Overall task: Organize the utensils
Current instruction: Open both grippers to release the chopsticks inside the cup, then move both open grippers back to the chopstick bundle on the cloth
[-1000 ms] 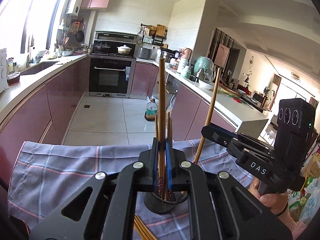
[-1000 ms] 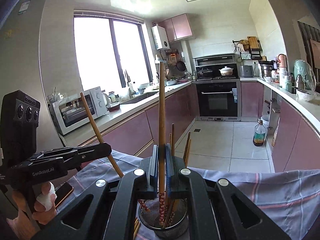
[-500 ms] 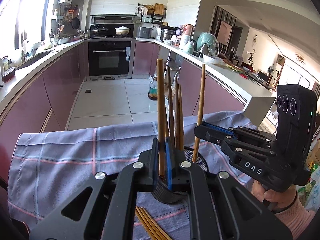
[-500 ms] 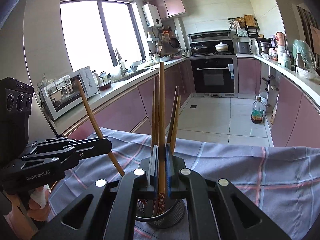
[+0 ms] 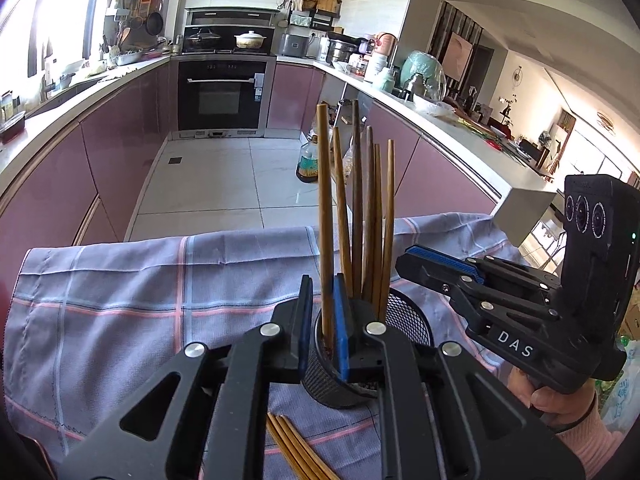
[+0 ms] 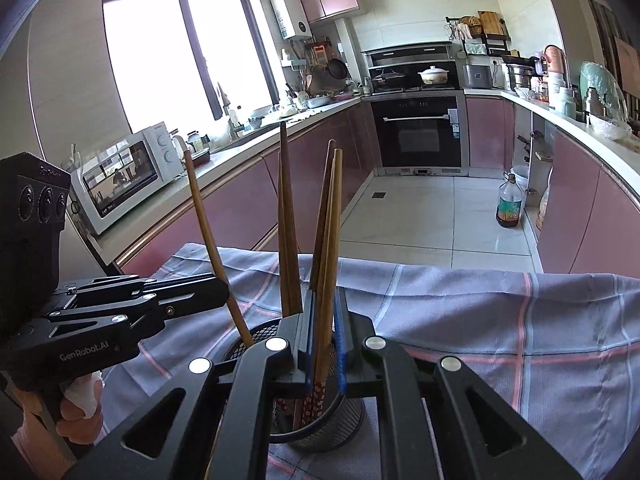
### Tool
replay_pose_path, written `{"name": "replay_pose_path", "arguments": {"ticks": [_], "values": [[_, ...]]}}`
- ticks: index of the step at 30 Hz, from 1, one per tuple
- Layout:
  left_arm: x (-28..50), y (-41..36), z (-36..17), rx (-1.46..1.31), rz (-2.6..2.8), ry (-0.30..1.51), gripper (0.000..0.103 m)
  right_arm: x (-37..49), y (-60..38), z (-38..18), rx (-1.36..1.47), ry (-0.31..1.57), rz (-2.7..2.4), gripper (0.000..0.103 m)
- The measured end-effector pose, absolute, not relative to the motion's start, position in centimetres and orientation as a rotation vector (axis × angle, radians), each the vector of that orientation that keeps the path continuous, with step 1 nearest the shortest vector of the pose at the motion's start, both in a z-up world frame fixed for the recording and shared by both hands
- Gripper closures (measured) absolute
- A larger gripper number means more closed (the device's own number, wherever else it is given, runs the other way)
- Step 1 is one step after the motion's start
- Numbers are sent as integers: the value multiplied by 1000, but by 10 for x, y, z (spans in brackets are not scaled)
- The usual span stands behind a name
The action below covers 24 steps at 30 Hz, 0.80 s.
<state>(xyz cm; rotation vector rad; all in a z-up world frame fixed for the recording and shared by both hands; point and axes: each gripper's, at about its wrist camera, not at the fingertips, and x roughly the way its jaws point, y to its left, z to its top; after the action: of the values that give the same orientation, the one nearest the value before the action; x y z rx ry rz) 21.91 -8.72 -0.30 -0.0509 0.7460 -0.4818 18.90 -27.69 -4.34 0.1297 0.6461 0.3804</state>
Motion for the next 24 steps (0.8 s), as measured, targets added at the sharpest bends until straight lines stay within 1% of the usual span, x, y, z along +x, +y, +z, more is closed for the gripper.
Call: {"name": "replay_pose_path", "arguments": {"ticks": [4,7,12,19,22,24], "values": [[220,-85,-7,-57,-472,746,91,189,-279,-43,128,643,382,93],[218,-83,-10,-62,-467,746,90,185,-281,-44,127,637,383,89],[210,-76,-11,-70,-453,739,89,178,-278,-46,114,638,391,87],[182,-59,-7,-59,-408,688,80,155,-275,-40,101,621,436,84],[169,-51,-5,-48,-385,667,77,143,-273,-38,86,614,457,80],[160,-46,-6,-47,-376,658,74,134,-270,-38,73,612,470,80]]}}
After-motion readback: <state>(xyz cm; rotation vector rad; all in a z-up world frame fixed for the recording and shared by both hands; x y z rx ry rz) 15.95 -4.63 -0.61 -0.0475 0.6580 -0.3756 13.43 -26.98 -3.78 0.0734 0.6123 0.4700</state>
